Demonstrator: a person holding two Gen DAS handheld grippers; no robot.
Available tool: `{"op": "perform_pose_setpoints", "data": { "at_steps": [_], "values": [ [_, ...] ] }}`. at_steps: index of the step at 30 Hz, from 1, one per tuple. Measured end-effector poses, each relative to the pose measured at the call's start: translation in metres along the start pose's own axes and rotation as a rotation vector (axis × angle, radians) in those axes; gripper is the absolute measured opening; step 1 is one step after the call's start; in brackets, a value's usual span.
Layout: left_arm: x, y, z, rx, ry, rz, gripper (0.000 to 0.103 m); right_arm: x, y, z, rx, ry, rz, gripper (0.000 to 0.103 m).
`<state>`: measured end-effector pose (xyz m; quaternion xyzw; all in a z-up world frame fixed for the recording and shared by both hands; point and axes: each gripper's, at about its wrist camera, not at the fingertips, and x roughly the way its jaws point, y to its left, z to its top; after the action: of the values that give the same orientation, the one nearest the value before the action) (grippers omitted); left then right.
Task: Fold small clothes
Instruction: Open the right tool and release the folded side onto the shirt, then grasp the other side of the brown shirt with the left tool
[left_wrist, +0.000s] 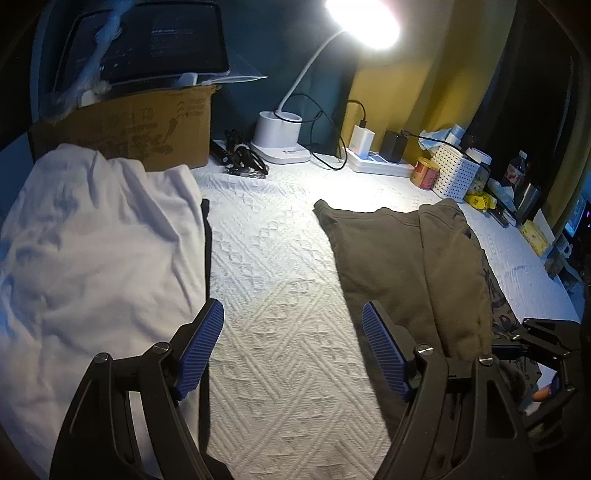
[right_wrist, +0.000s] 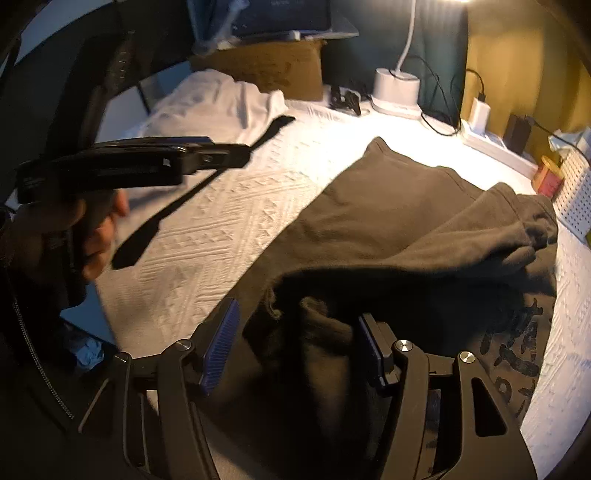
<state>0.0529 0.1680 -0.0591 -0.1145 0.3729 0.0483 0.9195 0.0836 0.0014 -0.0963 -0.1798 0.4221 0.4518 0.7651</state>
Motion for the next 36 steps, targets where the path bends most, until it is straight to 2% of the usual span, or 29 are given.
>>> {"op": "perform_pose_setpoints", "data": {
  "at_steps": [6, 14, 21, 24, 30, 36],
  "values": [
    [0.001, -0.024, 0.011, 0.043, -0.003, 0.015, 0.077, -0.037, -0.016, -0.007, 0.04, -0.086, 0.004, 0.064],
    [0.015, -0.077, 0.031, 0.153, 0.008, -0.011, 0.077, -0.069, -0.071, -0.029, 0.171, -0.171, -0.066, 0.064],
    [0.04, -0.132, 0.049, 0.287, 0.039, -0.056, 0.077, -0.078, -0.135, -0.055, 0.313, -0.189, -0.145, 0.064],
    [0.054, -0.156, 0.057, 0.377, 0.052, -0.065, 0.077, -0.082, -0.158, -0.063, 0.355, -0.201, -0.167, 0.064],
    [0.086, -0.197, 0.069, 0.54, 0.098, -0.095, 0.077, -0.086, -0.196, -0.073, 0.417, -0.227, -0.205, 0.064],
    [0.117, -0.227, 0.072, 0.644, 0.146, -0.118, 0.075, -0.083, -0.224, -0.082, 0.477, -0.233, -0.22, 0.064]
  ]
}}
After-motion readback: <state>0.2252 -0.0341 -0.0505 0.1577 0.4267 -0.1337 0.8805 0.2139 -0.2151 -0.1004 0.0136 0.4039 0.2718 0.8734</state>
